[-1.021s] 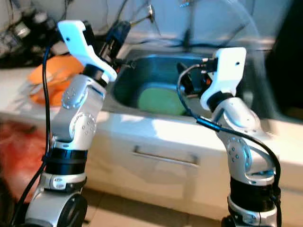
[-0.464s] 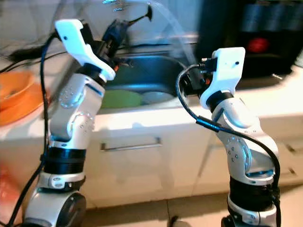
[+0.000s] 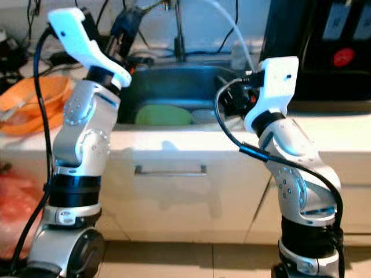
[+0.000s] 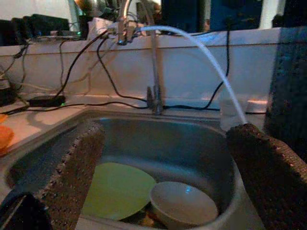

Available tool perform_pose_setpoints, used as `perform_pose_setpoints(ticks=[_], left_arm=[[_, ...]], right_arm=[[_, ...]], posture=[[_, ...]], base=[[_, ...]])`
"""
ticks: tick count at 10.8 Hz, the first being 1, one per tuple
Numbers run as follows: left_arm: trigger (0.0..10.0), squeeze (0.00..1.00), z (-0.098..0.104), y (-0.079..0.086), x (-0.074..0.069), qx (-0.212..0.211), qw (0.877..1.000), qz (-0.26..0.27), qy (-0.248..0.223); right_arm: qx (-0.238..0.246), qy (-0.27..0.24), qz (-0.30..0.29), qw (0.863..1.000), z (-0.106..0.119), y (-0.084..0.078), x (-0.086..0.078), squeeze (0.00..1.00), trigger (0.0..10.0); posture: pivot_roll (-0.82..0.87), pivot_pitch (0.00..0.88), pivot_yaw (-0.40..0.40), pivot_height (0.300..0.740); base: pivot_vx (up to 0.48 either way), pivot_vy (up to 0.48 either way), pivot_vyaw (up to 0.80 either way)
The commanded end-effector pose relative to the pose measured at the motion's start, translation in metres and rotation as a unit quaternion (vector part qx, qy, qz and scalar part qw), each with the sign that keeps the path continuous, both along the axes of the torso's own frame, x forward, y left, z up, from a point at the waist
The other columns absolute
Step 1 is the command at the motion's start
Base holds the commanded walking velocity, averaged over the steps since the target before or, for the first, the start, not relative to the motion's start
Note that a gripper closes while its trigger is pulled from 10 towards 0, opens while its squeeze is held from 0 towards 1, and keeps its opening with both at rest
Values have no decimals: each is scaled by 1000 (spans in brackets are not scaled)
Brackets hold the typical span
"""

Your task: Kitchen organization

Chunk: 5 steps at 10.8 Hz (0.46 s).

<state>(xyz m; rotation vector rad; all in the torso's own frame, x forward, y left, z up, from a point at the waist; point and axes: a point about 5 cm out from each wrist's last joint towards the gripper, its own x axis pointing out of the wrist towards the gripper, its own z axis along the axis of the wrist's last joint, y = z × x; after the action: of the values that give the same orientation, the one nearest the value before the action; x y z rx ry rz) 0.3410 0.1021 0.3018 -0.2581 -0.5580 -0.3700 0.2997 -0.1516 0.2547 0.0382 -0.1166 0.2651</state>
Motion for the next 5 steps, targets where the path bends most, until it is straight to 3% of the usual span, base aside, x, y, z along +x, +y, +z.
perform_pose_setpoints(ticks=[1,5], left_arm=[[0,0,3,1,0,1,1000,6,-5],[0,0,5,3,0,0,1000,15,-8]], right_arm=[[-1,-7,5,1000,4,1,0,0,10000],[-5,-6,8,1000,2,2,0,0,10000]], posture=[[-142,0,66,740],[-141,0,65,740]], base=[[292,364,0],[299,352,0]])
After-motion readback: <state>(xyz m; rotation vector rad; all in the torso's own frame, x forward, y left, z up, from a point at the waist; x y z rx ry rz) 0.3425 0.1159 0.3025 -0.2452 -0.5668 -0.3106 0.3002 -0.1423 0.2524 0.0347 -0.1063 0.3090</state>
